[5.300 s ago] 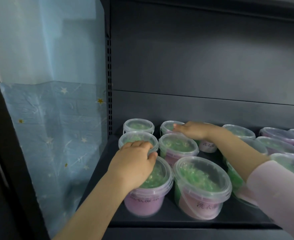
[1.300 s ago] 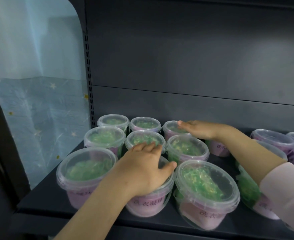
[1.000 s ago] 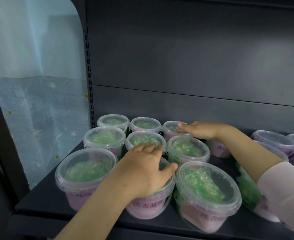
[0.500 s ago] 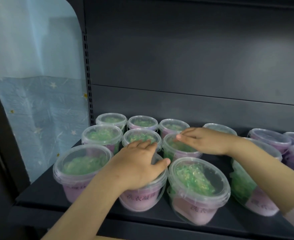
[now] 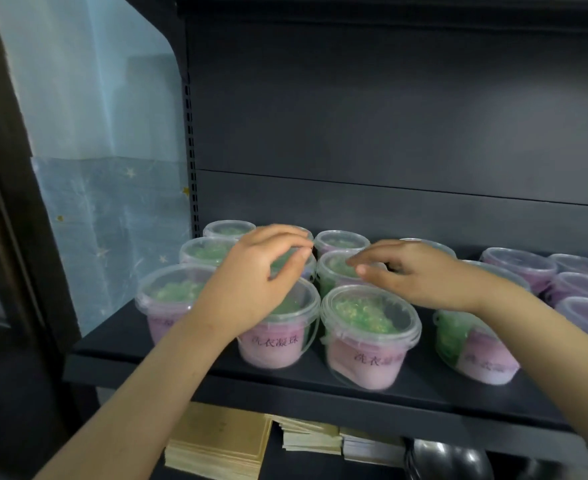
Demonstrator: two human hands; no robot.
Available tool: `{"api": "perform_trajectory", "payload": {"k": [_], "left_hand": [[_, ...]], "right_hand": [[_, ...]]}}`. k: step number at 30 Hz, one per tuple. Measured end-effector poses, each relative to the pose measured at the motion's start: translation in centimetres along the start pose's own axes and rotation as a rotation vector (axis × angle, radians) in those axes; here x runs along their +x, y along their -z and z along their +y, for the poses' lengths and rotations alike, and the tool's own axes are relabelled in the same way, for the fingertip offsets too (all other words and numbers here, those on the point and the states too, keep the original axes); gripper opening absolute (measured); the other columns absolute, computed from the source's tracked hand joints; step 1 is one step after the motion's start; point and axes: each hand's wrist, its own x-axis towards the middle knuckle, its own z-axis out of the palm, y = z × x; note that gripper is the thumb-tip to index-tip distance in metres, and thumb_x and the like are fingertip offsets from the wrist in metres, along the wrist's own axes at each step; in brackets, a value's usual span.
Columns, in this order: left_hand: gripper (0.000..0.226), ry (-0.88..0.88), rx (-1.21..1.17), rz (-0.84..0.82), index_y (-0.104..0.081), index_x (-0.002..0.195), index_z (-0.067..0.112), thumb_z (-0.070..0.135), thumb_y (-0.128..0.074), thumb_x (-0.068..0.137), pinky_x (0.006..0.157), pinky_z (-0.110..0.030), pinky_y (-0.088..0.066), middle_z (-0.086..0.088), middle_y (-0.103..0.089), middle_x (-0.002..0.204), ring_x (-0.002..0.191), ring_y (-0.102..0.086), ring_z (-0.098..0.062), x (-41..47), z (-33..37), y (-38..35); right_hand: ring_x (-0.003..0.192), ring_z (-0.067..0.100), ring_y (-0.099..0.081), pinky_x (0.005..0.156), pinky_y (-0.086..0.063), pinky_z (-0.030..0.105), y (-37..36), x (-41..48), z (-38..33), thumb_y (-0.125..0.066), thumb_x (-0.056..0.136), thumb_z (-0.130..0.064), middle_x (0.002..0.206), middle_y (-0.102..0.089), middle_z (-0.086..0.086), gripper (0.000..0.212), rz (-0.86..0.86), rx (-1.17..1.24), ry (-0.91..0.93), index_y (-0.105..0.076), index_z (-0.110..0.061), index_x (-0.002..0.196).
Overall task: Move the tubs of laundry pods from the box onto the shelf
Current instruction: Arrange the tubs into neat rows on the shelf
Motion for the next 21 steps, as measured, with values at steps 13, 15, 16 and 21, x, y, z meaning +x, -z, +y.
{"api": "perform_trajectory", "payload": {"k": [13, 15, 16, 21], "left_hand": [[0.059, -0.019, 0.403, -0.378, -0.055, 0.129, 0.028, 0.059, -0.021, 0.092, 0.105, -0.040, -0.040, 0.007, -0.060, 0.132, 0.124, -0.052, -0.018, -4.4, -0.8, -0.1], [0.055, -0.023, 0.397, -0.370, -0.055, 0.130, 0.029, 0.058, -0.025, 0.094, 0.106, -0.040, -0.038, 0.006, -0.059, 0.134, 0.126, -0.051, -0.019, -4.6, -1.1, -0.1], [0.053, -0.024, 0.398, -0.370, -0.055, 0.130, 0.028, 0.057, -0.028, 0.095, 0.106, -0.040, -0.037, 0.005, -0.058, 0.135, 0.127, -0.051, -0.020, -4.7, -1.1, -0.1], [0.055, -0.014, 0.380, -0.407, -0.044, 0.139, 0.029, 0.059, -0.031, 0.095, 0.109, -0.038, -0.032, 0.006, -0.051, 0.143, 0.132, -0.044, -0.019, -4.4, -1.0, 0.0]], "right_hand": [[0.122, -0.016, -0.045, 0.105, -0.032, 0.008, -3.6, -6.9, -3.1, -0.070, 0.083, -0.040, 0.129, -0.057, -0.027, 0.036, 0.077, 0.159, -0.118, -0.064, -0.045, 0.118], [0.122, -0.013, -0.046, 0.104, -0.032, 0.008, -4.0, -6.5, -3.3, -0.069, 0.084, -0.041, 0.129, -0.056, -0.028, 0.036, 0.099, 0.128, -0.153, -0.064, -0.044, 0.119], [0.122, -0.013, -0.046, 0.101, -0.031, 0.005, -4.2, -6.4, -3.5, -0.068, 0.085, -0.041, 0.129, -0.056, -0.027, 0.036, 0.118, 0.105, -0.169, -0.064, -0.043, 0.121], [0.123, -0.010, -0.045, 0.103, -0.031, 0.009, -4.6, -6.4, -3.8, -0.067, 0.086, -0.041, 0.132, -0.055, -0.025, 0.039, 0.137, 0.093, -0.200, -0.061, -0.042, 0.125]]}}
